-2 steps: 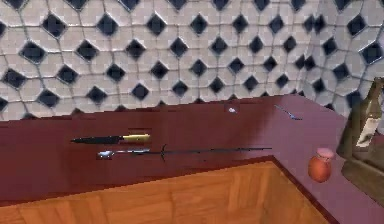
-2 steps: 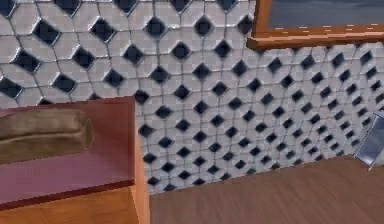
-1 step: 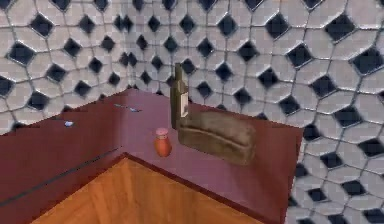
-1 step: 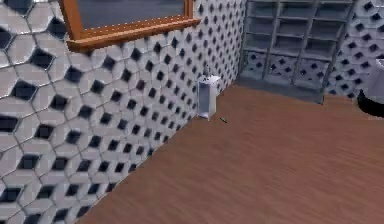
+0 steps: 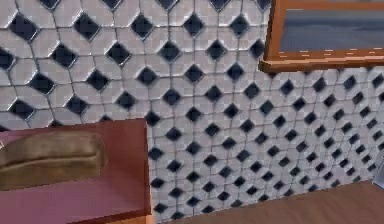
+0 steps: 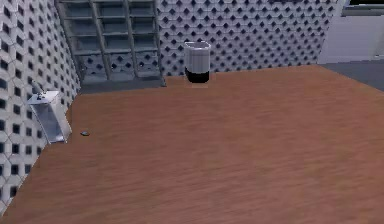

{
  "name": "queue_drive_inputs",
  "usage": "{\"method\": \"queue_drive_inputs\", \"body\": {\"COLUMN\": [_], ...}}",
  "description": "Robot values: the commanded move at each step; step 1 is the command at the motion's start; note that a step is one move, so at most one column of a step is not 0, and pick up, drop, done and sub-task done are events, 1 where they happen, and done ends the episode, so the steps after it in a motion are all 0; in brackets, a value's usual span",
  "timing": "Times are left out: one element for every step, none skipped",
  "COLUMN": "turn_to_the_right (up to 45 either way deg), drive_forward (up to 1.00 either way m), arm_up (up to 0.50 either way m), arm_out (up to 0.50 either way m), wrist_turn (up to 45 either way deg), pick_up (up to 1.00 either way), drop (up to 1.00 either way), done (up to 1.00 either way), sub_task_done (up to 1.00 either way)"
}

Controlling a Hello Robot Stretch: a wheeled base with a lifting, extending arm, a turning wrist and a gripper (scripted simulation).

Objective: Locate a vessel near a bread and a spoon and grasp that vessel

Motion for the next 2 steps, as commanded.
{"method": "queue_drive_inputs", "body": {"turn_to_the_right": [18.0, 0.0], "drive_forward": [0.00, 0.45], "arm_up": [0.00, 0.00], "arm_out": [0.00, 0.00], "wrist_turn": [0.0, 0.0], "pick_up": [0.00, 0.00], "drop": [0.00, 0.00], "done": [0.00, 0.00], "sub_task_done": [0.00, 0.00]}}
